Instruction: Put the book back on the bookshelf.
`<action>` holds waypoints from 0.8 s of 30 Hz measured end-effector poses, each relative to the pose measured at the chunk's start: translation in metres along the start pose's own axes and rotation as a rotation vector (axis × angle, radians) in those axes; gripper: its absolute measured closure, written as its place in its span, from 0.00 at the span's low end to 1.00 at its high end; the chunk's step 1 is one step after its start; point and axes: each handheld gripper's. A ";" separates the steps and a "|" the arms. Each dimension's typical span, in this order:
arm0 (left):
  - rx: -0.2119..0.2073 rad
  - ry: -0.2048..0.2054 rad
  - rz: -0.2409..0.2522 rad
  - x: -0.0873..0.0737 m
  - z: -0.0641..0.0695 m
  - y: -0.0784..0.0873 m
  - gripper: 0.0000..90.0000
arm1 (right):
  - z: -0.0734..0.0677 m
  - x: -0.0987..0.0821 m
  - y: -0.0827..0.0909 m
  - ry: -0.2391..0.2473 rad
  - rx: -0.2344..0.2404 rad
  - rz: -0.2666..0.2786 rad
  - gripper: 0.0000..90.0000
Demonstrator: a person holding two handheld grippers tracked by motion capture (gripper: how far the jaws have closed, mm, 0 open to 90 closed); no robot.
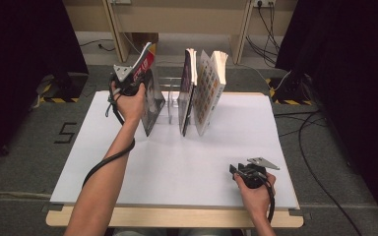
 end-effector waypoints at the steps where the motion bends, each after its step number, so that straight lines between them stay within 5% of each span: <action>1: -0.001 0.000 0.005 0.000 0.001 0.000 0.96 | 0.000 0.000 0.000 0.000 -0.001 0.000 0.67; 24: -0.023 -0.004 0.070 0.005 0.015 -0.009 0.96 | 0.003 0.000 0.000 0.000 -0.004 -0.003 0.67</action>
Point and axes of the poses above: each handheld gripper's, and its own axes: y roughly backward along the jaws, x roughly out of its top, z roughly to its right, and after that the axes turned 12 degrees about x, right-handed
